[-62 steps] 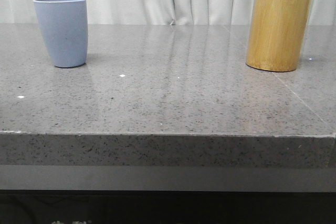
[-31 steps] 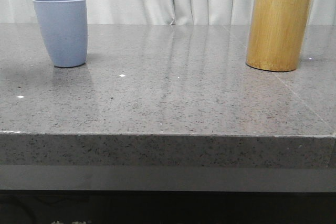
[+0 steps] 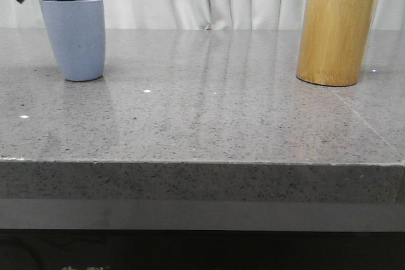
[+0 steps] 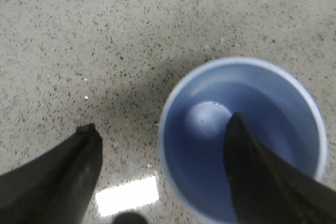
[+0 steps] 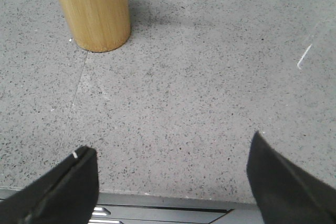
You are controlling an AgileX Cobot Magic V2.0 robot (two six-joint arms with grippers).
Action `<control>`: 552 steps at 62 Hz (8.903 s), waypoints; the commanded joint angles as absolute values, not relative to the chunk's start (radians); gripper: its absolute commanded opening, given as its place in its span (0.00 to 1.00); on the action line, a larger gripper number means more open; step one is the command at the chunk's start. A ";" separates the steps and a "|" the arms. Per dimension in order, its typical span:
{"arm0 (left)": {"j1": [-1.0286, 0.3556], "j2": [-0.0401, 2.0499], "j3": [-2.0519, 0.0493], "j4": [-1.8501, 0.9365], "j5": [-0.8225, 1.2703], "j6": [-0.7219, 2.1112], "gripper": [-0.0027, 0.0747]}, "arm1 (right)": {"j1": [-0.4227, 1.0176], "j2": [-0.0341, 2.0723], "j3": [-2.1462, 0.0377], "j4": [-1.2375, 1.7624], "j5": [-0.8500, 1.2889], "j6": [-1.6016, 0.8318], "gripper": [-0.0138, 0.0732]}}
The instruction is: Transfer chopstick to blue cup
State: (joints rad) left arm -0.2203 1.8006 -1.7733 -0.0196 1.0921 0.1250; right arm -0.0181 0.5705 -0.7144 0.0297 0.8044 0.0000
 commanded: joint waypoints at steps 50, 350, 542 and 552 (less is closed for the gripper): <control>-0.234 1.830 -1.900 -0.065 1.115 0.088 0.01 | -0.021 0.577 -0.749 0.028 0.748 -0.013 0.84; -0.475 0.918 -1.047 -0.129 0.778 0.086 0.43 | -0.088 1.491 -1.535 0.455 0.814 -0.099 0.74; -0.475 0.945 -1.047 -0.128 0.768 0.086 0.43 | 0.421 1.841 -2.160 0.250 1.080 -0.293 0.36; -0.475 0.945 -1.047 -0.128 0.770 0.086 0.43 | 0.421 1.839 -2.160 0.250 1.075 -0.293 0.54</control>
